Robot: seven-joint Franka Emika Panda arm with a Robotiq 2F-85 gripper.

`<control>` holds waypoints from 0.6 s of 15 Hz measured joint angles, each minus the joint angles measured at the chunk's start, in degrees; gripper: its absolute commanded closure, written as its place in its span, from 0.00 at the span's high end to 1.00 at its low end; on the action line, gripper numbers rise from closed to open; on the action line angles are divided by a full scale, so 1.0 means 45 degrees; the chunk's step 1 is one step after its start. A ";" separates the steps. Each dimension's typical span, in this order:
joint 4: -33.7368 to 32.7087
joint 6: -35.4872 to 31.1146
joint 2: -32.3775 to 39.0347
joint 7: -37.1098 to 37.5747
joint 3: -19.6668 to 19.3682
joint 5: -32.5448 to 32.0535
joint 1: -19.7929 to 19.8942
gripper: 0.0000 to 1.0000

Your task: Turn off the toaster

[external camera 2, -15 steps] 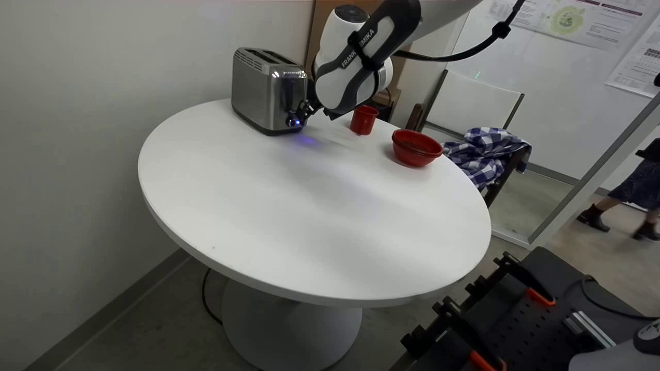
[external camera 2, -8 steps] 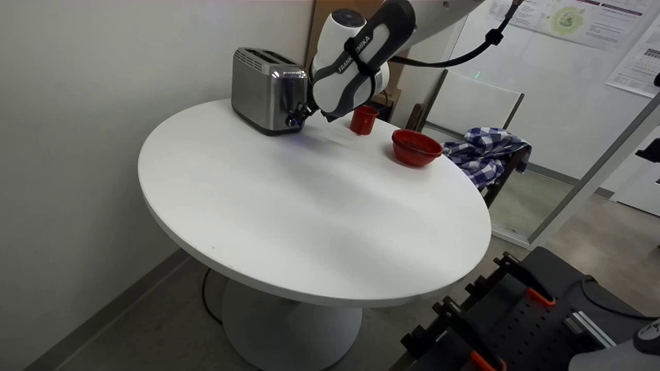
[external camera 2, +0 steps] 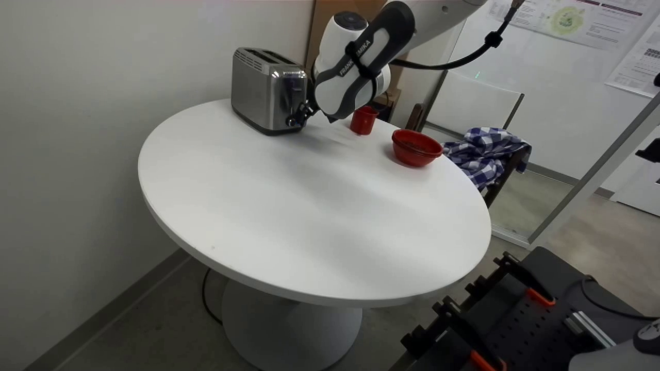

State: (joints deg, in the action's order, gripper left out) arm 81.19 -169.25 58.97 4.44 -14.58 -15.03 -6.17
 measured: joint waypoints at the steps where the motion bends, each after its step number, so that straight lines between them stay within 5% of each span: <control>1: 0.0000 0.0177 -0.0032 -0.0001 0.0082 0.0064 0.0026 1.00; 9: 0.0258 0.6602 -0.2795 -0.1641 0.3316 0.2127 0.1443 1.00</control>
State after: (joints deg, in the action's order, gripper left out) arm 82.35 -139.54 46.39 -2.94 0.34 -5.46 0.32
